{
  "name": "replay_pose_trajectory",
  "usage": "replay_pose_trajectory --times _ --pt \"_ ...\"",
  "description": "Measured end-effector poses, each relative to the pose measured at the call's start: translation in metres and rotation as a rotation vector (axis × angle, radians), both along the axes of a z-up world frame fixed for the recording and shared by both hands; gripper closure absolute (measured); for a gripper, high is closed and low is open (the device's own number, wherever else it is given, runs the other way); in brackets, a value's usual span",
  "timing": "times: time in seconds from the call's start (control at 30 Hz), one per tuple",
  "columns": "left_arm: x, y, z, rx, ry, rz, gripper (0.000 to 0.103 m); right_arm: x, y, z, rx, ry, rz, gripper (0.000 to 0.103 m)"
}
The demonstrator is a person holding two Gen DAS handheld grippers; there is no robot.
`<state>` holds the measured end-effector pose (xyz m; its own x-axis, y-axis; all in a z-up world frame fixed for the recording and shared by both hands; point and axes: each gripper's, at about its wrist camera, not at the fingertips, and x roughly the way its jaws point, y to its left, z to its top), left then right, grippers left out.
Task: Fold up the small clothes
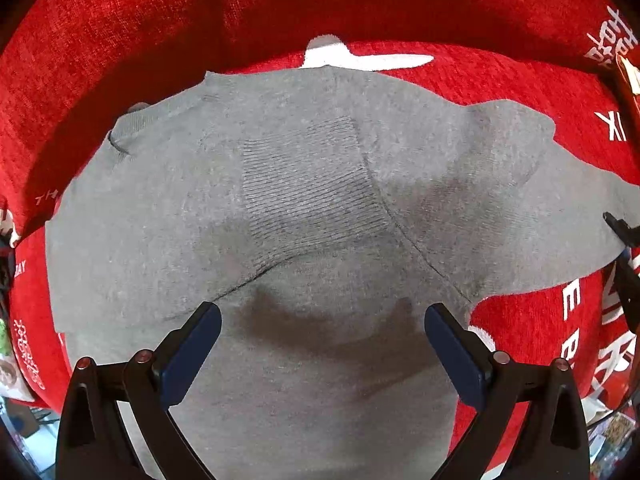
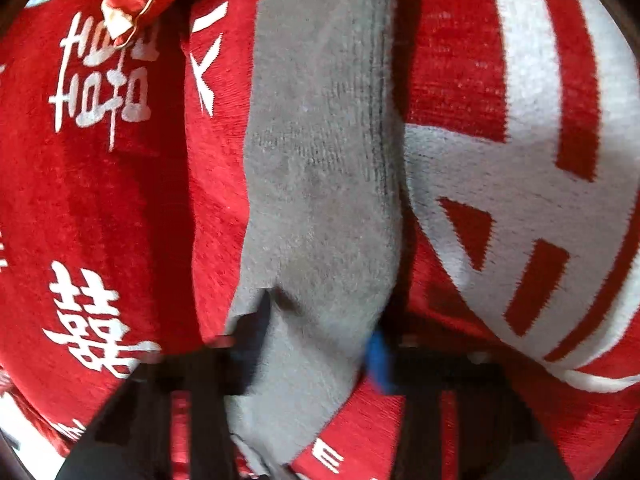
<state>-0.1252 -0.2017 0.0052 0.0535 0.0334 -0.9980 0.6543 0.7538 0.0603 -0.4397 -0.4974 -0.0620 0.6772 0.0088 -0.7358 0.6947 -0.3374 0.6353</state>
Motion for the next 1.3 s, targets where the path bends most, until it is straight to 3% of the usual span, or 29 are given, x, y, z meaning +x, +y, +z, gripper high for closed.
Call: replay_pose_trajectory --times 0.1,0.33,0.53,0.7,0.9,1.1,1.27,1.3 --pt "0.0 0.003 0.002 -0.002 -0.004 0.009 0.001 0.002 0.001 0.008 -0.023 -0.066 -0.008 0.097" --pt "0.014 0.025 0.014 -0.038 -0.007 0.047 0.001 0.04 0.004 0.057 -0.093 -0.337 0.078 0.097" --pt "0.049 0.068 0.036 -0.092 -0.06 0.139 0.001 0.115 0.032 0.105 -0.167 -0.463 0.288 0.097" --pt "0.079 0.128 0.047 -0.137 -0.094 0.225 0.001 0.201 0.094 0.137 -0.225 -0.509 0.511 0.097" --pt "0.114 0.209 0.038 -0.163 -0.078 0.323 0.001 0.299 0.195 0.135 -0.255 -0.458 0.786 0.097" --pt "0.136 0.279 0.024 -0.176 -0.065 0.397 0.001 0.368 0.303 0.076 -0.215 -0.254 1.032 0.097" --pt "0.145 0.313 0.023 -0.221 -0.065 0.425 0.001 0.379 0.337 0.032 -0.138 -0.035 1.051 0.091" --pt "0.147 0.316 0.024 -0.232 -0.066 0.427 0.001 0.375 0.337 0.031 -0.134 -0.026 1.024 0.077"
